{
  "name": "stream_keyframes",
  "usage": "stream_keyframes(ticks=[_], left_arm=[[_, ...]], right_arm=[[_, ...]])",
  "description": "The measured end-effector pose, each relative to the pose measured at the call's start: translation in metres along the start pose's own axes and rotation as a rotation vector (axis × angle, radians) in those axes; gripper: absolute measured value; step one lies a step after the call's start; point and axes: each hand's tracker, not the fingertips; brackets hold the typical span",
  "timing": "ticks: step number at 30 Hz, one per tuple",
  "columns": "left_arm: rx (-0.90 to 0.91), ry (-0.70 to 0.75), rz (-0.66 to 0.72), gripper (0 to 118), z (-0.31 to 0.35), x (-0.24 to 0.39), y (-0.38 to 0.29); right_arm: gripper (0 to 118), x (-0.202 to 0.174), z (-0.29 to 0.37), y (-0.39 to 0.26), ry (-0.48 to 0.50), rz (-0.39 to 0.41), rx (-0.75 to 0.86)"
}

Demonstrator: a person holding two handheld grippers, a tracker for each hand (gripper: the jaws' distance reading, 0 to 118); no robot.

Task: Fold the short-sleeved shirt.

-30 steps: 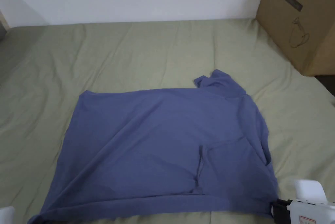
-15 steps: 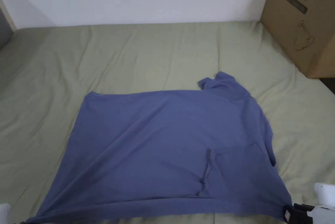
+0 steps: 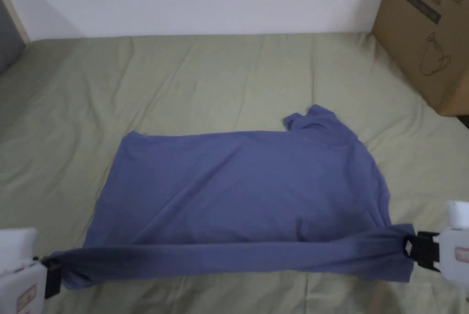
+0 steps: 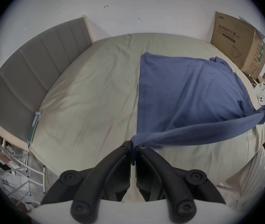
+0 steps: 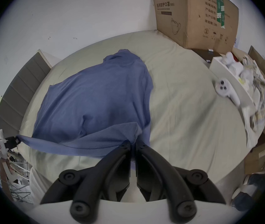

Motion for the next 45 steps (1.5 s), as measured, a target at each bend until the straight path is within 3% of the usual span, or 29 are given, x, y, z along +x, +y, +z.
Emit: stream_keyframes(ticks=[4,5,6,7,8,9,10,14,16,17,18,19,20,24,26,28,29,30,31,32,35,36,38,39,40,42,43,45], left_arm=[[0.015,0.006,-0.051,5,-0.042,0.005,0.031],[0.021,0.022,-0.048,12,-0.052,0.005,0.036],[0.003,0.064,-0.047,29,-0.059,0.005,0.042],[-0.035,0.118,-0.044,53,-0.064,0.005,0.047],[-0.041,0.122,-0.035,81,-0.066,0.002,0.049],[-0.025,0.105,-0.026,91,-0.064,-0.004,0.047],[-0.004,0.095,-0.003,94,-0.059,-0.008,0.044],[-0.015,0.058,0.077,93,-0.033,-0.02,0.016],[-0.019,0.015,0.132,82,-0.022,-0.024,-0.004],[-0.01,-0.024,0.156,55,-0.017,-0.026,-0.016],[-0.006,-0.048,0.182,26,-0.012,-0.026,-0.027],[-0.02,-0.053,0.191,1,-0.011,-0.025,-0.036],[-0.021,-0.039,0.196,1,-0.012,-0.023,-0.046],[-0.041,-0.052,0.224,1,-0.016,-0.02,-0.064],[-0.032,-0.077,0.238,6,-0.022,-0.019,-0.058],[-0.01,-0.083,0.237,41,-0.029,-0.019,-0.049],[-0.009,-0.078,0.233,51,-0.035,-0.017,-0.04],[-0.018,-0.078,0.228,51,-0.044,-0.017,-0.035],[-0.028,-0.079,0.228,75,-0.051,-0.016,-0.032],[-0.034,-0.081,0.224,83,-0.059,-0.015,-0.029],[-0.102,-0.073,0.202,75,-0.083,-0.01,-0.027],[-0.119,-0.066,0.193,62,-0.089,-0.009,-0.029],[-0.097,-0.055,0.169,51,-0.084,-0.007,-0.03],[-0.092,-0.049,0.166,36,-0.081,-0.008,-0.028],[-0.077,-0.033,0.153,12,-0.078,-0.008,-0.025],[-0.087,-0.047,0.145,5,-0.077,-0.009,-0.018],[-0.101,-0.039,0.128,5,-0.077,-0.008,-0.017],[-0.088,-0.03,0.085,5,-0.074,-0.005,-0.015]], right_arm=[[5,0.0,-0.047,0.031,-0.024,-0.018,-0.047],[6,0.004,-0.059,0.036,-0.007,-0.028,-0.053],[11,0.005,-0.069,0.039,-0.009,-0.033,-0.065],[32,0.005,-0.074,0.042,-0.079,-0.04,-0.081],[72,0.007,-0.077,0.043,-0.132,-0.043,-0.079],[88,0.009,-0.074,0.043,-0.137,-0.041,-0.066],[89,0.011,-0.067,0.041,-0.12,-0.046,-0.048],[88,0.009,-0.016,0.02,-0.022,-0.111,0.014],[86,0.007,0.002,0.003,0.0,-0.105,0.031],[80,0.004,0.01,-0.007,0.008,-0.093,0.038],[66,0.003,0.014,-0.017,0.006,-0.067,0.039],[40,-0.002,0.018,-0.027,-0.014,-0.052,0.044],[9,-0.007,0.021,-0.038,-0.036,-0.052,0.054],[4,-0.015,0.018,-0.063,0.003,-0.067,0.001],[4,-0.019,0.015,-0.067,0.003,-0.061,-0.019],[4,-0.024,0.014,-0.067,-0.009,-0.047,-0.025],[4,-0.02,0.009,-0.067,-0.011,-0.047,-0.027],[4,-0.014,0.004,-0.065,-0.007,-0.047,-0.026],[4,-0.014,0.004,-0.064,-0.001,-0.051,-0.026],[4,-0.014,0.004,-0.062,0.006,-0.056,-0.027],[4,-0.013,0.002,-0.062,0.006,-0.052,-0.031],[4,-0.014,0.001,-0.061,-0.003,-0.045,-0.043],[4,-0.017,0.0,-0.063,-0.023,-0.036,-0.051],[6,-0.016,-0.001,-0.063,-0.027,-0.039,-0.049],[15,-0.014,-0.003,-0.061,-0.029,-0.044,-0.05],[72,-0.012,-0.011,-0.057,-0.038,-0.055,-0.059],[86,-0.009,-0.016,-0.053,-0.044,-0.062,-0.065],[88,-0.004,-0.029,-0.043,-0.045,-0.067,-0.065]])
